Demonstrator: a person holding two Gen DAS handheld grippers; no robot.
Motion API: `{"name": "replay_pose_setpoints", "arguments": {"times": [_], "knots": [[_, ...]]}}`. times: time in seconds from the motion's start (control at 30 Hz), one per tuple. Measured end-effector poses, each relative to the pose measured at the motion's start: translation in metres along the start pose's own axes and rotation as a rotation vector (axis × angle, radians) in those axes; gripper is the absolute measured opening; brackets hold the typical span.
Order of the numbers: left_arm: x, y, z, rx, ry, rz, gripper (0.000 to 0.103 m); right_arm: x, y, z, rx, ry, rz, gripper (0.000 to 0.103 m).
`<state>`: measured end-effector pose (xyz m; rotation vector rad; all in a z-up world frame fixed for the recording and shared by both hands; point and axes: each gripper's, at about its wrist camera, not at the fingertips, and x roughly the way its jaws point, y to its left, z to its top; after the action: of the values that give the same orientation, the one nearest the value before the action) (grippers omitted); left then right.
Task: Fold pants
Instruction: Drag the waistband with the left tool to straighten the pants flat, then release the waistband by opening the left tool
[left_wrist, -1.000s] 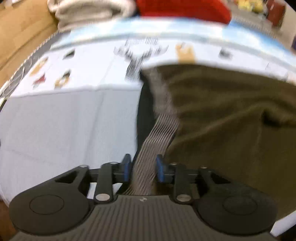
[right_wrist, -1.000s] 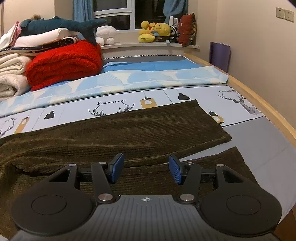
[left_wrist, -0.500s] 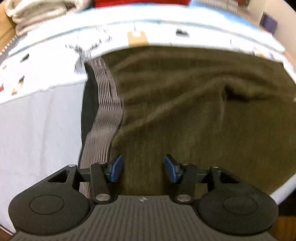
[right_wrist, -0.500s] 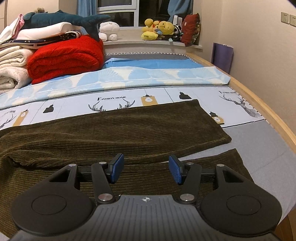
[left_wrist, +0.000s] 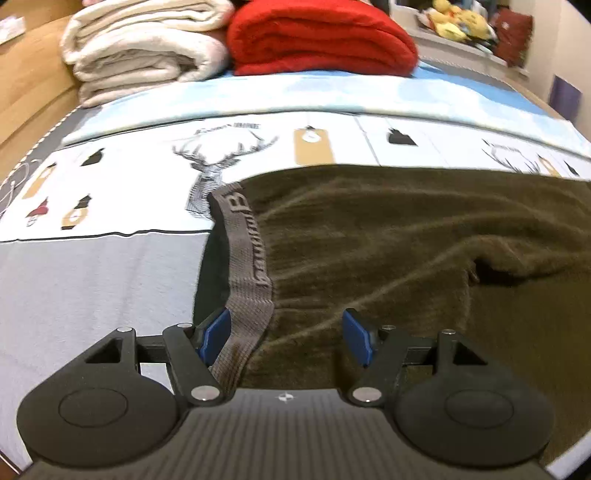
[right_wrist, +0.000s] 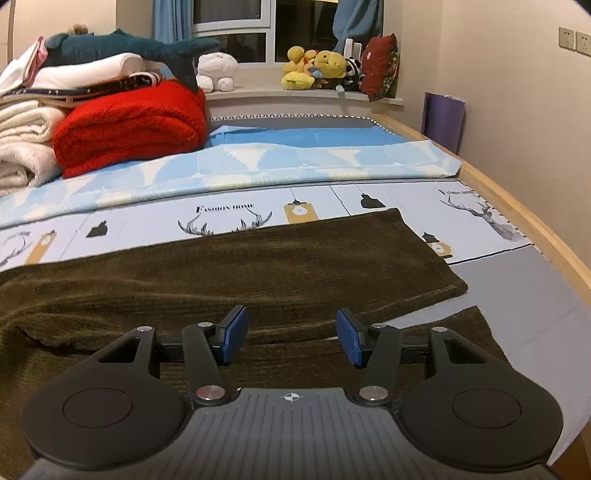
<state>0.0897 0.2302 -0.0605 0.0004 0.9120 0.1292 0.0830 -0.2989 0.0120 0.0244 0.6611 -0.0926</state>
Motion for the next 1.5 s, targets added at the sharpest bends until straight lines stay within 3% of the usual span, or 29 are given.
{"name": "replay_pose_setpoints", "arguments": {"times": [0.07,0.2,0.3,0.37,0.47,0.63,0.8,0.93,1.0,1.07,1.13,1.17,1.2,1.23,1.37,1.47,1.5], "knots": [[0.002,0.003,0.003,-0.026,0.005,-0.019,0.072,-0.001,0.0,0.002,0.009,-0.023,-0.005,0.053],[0.0,0.005,0.009,-0.049,-0.027,0.03,0.072,-0.003,-0.001,0.006,0.041,-0.083,-0.041,0.053],[0.002,0.006,0.014,-0.074,-0.04,0.062,0.072,-0.001,0.001,0.008,0.043,-0.098,-0.057,0.055],[0.001,0.007,0.019,-0.101,-0.055,0.042,0.072,0.002,0.005,0.01,0.023,-0.091,-0.055,0.056],[-0.001,0.003,0.026,-0.121,-0.087,0.009,0.084,0.007,0.01,0.012,0.015,-0.072,-0.032,0.06],[0.002,-0.019,0.036,-0.056,-0.129,0.048,0.085,0.016,0.02,0.017,0.032,-0.045,-0.012,0.064],[0.015,-0.033,0.047,-0.027,-0.122,0.011,0.085,0.021,0.029,0.023,0.036,-0.041,0.029,0.064],[0.027,-0.037,0.057,-0.013,-0.138,0.043,0.084,0.023,0.035,0.027,0.014,-0.049,0.048,0.064],[0.033,-0.035,0.065,-0.03,-0.143,0.046,0.08,0.025,0.038,0.028,0.005,-0.046,0.057,0.064],[0.039,-0.027,0.072,-0.074,-0.139,0.031,0.07,0.027,0.041,0.028,-0.007,-0.044,0.064,0.064],[0.047,-0.018,0.078,-0.121,-0.134,0.023,0.047,0.028,0.044,0.029,-0.022,-0.04,0.073,0.064],[0.052,-0.016,0.081,-0.127,-0.133,0.027,0.037,0.028,0.045,0.03,-0.027,-0.038,0.079,0.061],[0.057,-0.014,0.084,-0.122,-0.132,0.033,0.018,0.029,0.046,0.03,-0.034,-0.037,0.08,0.06],[0.062,-0.013,0.086,-0.116,-0.131,0.036,0.013,0.029,0.047,0.031,-0.039,-0.035,0.073,0.055],[0.083,-0.01,0.095,-0.102,-0.131,0.006,0.013,0.036,0.043,0.033,-0.022,-0.002,0.078,0.021],[0.1,-0.009,0.104,-0.096,-0.126,-0.037,0.023,0.039,0.04,0.034,-0.009,0.001,0.087,0.017],[0.106,-0.009,0.107,-0.09,-0.124,-0.039,0.037,0.04,0.04,0.034,-0.014,0.004,0.089,0.017]]}}
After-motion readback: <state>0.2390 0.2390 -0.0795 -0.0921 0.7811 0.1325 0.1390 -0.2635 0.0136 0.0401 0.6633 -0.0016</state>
